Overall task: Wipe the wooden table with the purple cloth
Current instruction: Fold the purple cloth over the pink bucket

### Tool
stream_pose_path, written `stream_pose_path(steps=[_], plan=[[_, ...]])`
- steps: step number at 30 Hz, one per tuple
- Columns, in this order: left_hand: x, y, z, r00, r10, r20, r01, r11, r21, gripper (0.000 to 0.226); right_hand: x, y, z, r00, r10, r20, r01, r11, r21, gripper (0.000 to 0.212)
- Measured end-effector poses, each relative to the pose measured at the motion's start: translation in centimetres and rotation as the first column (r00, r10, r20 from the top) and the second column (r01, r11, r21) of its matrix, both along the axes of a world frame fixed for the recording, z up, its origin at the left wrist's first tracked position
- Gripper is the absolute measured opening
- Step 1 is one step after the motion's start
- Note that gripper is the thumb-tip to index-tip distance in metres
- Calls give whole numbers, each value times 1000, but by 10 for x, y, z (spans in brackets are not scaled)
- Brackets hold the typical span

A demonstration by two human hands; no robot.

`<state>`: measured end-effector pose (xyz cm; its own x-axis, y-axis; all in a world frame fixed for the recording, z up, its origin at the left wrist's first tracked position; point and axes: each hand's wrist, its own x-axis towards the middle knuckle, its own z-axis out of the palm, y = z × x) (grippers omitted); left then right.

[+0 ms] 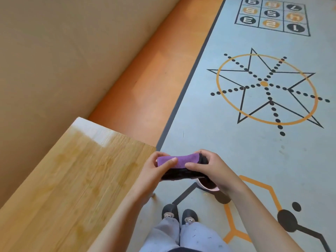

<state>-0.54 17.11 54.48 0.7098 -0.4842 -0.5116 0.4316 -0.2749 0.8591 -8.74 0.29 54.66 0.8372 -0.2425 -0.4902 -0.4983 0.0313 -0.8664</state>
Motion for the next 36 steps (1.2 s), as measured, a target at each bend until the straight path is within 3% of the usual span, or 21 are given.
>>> stream_pose_path(steps=[3,6,10,14,17,20,24,29,33,36], plan=[[-6,5,-4,989,53,137,-66,993,94,25,7,10,-6,999,-31,25,35,983,-181,23],[-18,1,-10,932,151,328,-221,957,187,15,11,22,-12,996,-83,39,92,890,-446,23],[-39,-8,-11,807,286,517,-427,888,174,15,14,33,-21,990,-80,112,131,806,-577,26],[-50,-12,-9,751,349,561,-468,880,79,16,12,50,-20,981,28,190,85,821,-564,20],[-57,-6,-9,729,380,569,-465,885,4,14,5,55,-15,970,74,232,21,923,-384,11],[-66,5,-10,715,381,586,-463,886,-11,31,-1,60,-10,961,145,234,-120,986,-115,33],[-70,24,-12,709,403,579,-522,851,47,47,-3,78,-14,949,232,214,-239,971,5,43],[-72,70,-5,664,506,551,-615,788,18,31,3,116,-8,882,390,264,-385,920,-73,36],[-83,130,-1,629,624,464,-707,708,6,23,16,153,-6,761,569,313,-496,820,-285,18],[-102,186,-3,560,674,482,-798,596,93,24,27,190,-12,655,702,280,-544,695,-471,19]])
